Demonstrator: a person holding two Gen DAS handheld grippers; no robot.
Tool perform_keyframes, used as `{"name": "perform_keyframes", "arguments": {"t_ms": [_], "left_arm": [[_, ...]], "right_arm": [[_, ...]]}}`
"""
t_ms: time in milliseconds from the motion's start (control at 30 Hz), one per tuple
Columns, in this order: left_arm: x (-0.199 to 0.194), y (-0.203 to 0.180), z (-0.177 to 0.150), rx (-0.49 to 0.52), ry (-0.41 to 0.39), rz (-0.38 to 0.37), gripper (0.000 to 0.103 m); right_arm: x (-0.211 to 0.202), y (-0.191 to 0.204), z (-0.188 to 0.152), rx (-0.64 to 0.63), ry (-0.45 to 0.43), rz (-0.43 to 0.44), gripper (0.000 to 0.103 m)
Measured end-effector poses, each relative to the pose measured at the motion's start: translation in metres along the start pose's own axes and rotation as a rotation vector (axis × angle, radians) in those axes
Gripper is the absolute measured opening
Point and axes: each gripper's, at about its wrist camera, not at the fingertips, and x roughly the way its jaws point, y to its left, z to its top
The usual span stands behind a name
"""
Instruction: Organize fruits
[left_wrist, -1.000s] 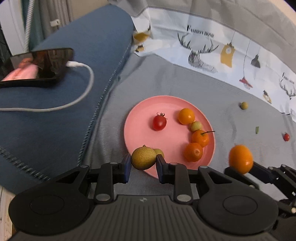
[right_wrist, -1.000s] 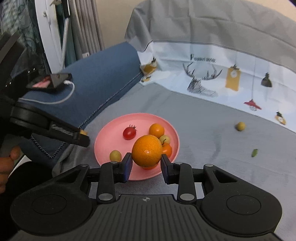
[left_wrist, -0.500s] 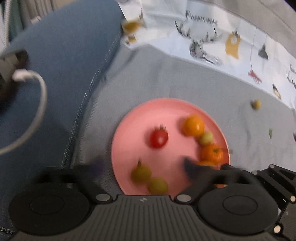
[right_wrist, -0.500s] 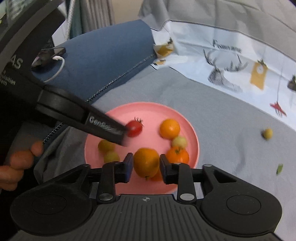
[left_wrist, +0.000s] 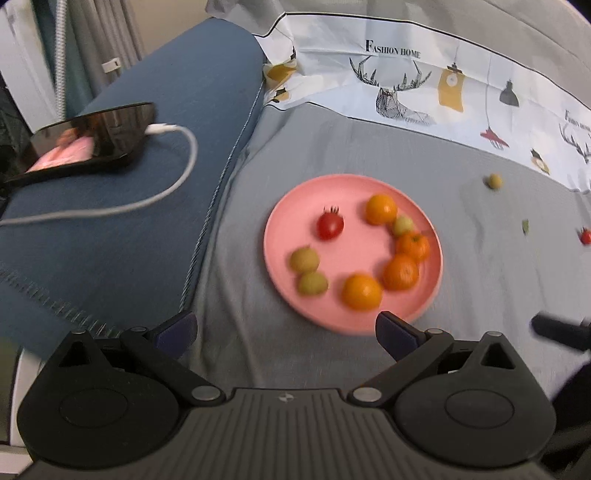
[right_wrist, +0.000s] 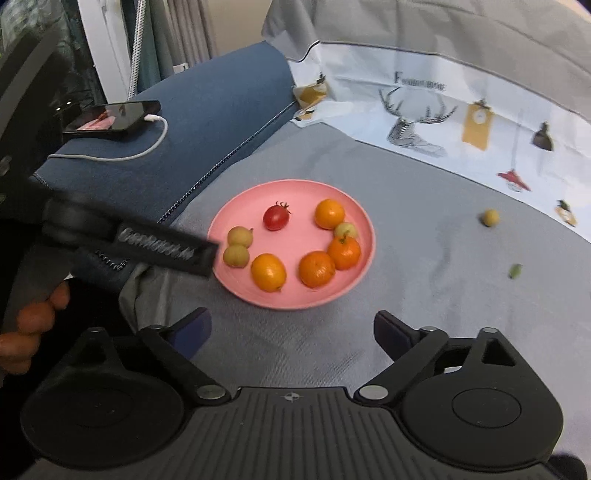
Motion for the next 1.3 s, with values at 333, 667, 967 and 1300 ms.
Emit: {"name": "perform_keyframes", "arguments": {"t_ms": [333,667,967,1300], "left_arm": [[-0.066,0.008,-0.044,-0.066,-0.034,0.025,0.103],[-0.111,-0.003,-0.070,-0.031,-0.121,0.037,0.103],[-0.131,-0.007,-0.087,-0.020,-0.154,0.045,0.103],[-0.143,-0.012,-0.092,-0.001,-0.179,0.052,0.103]], "right_arm": [[-0.070,0.006,-0.018,0.076,-0.103,-0.063,0.100],[-0.124,0.009,-0.046,0.124,-0.208,-0.049,0.100],[-0.145,0.010,-0.058,0.142,-0.244,-0.032,0.100],[-0.158,0.011,-0.064,0.152,-0.278,-0.032,0.101]]}}
